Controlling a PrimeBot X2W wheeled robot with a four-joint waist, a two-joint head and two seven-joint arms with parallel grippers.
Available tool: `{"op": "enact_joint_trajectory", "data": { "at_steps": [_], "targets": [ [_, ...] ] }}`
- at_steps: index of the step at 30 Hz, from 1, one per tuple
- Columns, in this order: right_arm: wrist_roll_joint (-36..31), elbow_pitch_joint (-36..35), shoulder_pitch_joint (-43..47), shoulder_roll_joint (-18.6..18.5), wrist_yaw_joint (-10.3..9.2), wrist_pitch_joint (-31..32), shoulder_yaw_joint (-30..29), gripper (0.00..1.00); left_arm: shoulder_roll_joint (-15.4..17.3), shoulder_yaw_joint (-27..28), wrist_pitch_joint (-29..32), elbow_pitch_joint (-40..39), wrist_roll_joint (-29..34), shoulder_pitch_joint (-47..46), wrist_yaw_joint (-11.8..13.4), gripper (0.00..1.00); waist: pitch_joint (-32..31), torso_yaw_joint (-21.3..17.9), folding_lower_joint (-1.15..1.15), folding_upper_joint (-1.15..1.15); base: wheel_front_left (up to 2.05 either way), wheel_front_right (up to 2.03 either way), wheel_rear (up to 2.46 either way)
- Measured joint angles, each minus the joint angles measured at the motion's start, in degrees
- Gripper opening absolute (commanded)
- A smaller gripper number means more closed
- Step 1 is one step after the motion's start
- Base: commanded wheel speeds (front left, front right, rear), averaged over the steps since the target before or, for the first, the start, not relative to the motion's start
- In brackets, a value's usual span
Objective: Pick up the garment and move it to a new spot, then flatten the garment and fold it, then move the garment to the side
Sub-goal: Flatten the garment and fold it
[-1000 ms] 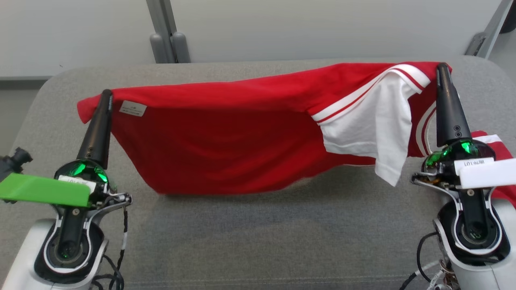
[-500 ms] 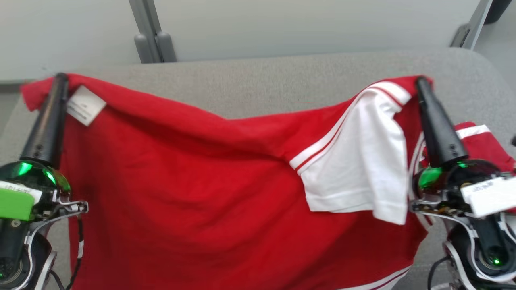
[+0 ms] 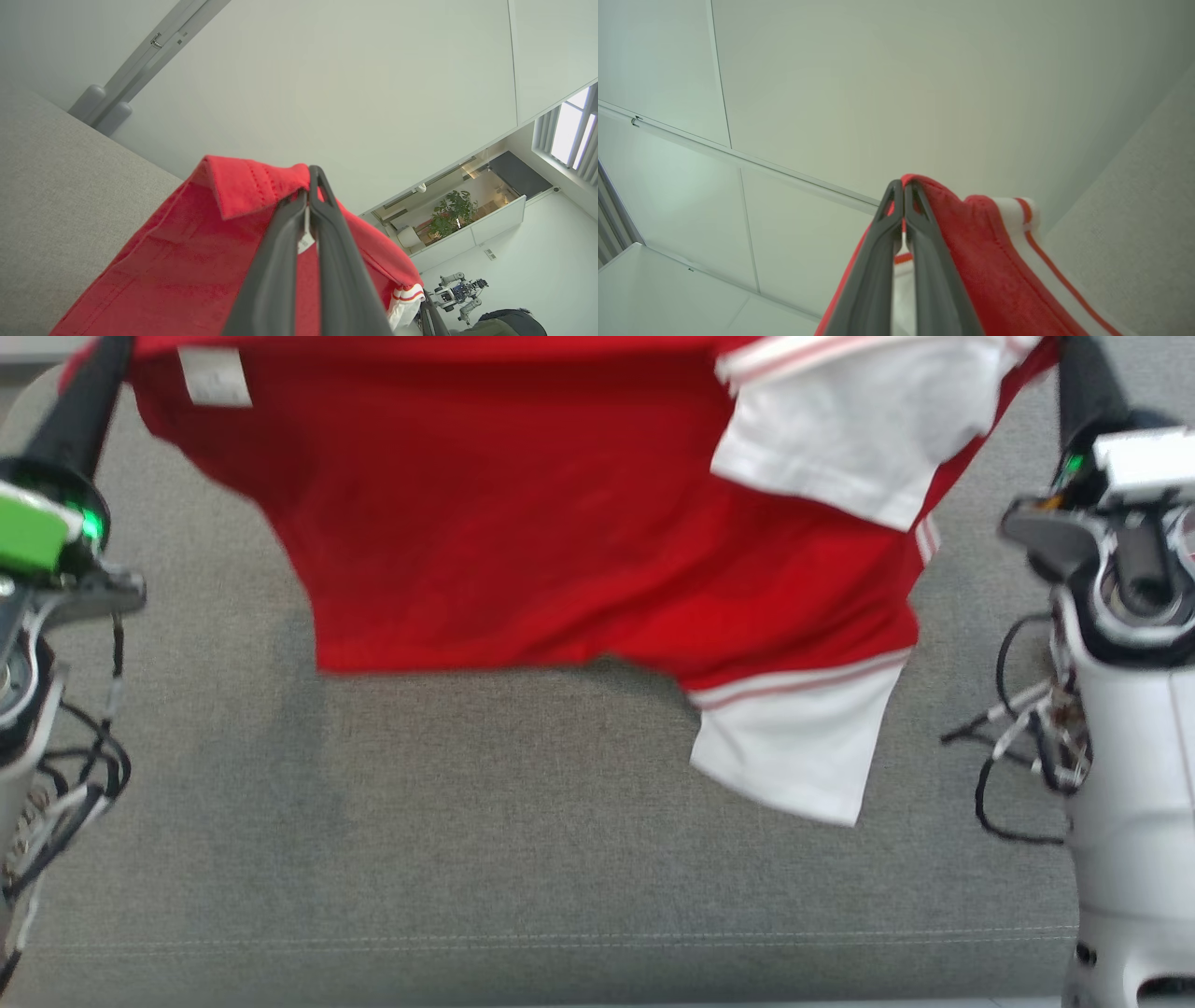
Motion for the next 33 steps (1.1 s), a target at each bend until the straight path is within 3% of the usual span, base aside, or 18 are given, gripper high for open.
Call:
{"op": "enact_joint_trajectory", "data": {
  "at_steps": [6,9,12,17,23,28,33],
  "targets": [
    [-3.0,4.4,-21.1,0.6,0.02,-4.2,-4.5,0.00,-4.1,1.1,-4.4,2.5,6.8,-17.0,0.0,0.00,4.7,1.5,0.00,0.00,0.00,0.00,0.00],
    [-2.6,4.5,-26.7,0.3,0.03,-4.0,-2.4,0.00,-6.4,0.5,-6.8,4.7,9.6,-20.4,-0.4,0.00,7.0,2.1,0.00,0.00,0.00,0.00,0.00],
    [-1.4,4.2,-26.4,0.2,0.01,-2.0,1.6,0.00,-8.2,-0.5,-7.9,5.5,9.6,-18.0,-2.5,0.00,9.1,2.2,0.01,0.00,0.00,0.00,0.00],
    [4.7,0.0,-13.2,0.6,0.03,0.7,4.8,0.00,-11.5,-3.3,-9.7,5.9,8.3,-5.9,-7.8,0.00,12.0,1.8,0.01,0.00,0.00,0.00,0.00],
    [10.5,1.0,12.4,0.9,0.01,-0.5,3.7,0.00,-13.6,-5.6,-11.0,12.9,4.6,12.7,-9.6,0.00,12.5,0.6,0.01,0.00,0.00,0.00,0.00],
    [13.6,0.0,17.1,1.1,2.38,-2.8,4.9,0.00,-14.3,-3.7,-12.9,16.1,1.7,16.7,-12.5,0.00,10.8,0.1,0.01,0.00,0.00,0.00,0.00],
    [14.8,-0.8,22.2,1.5,3.07,-3.8,4.5,0.00,-14.3,-3.0,-13.4,16.8,1.6,19.5,-13.0,0.00,7.7,-0.6,0.00,0.00,0.00,0.00,0.00]
  ]
}}
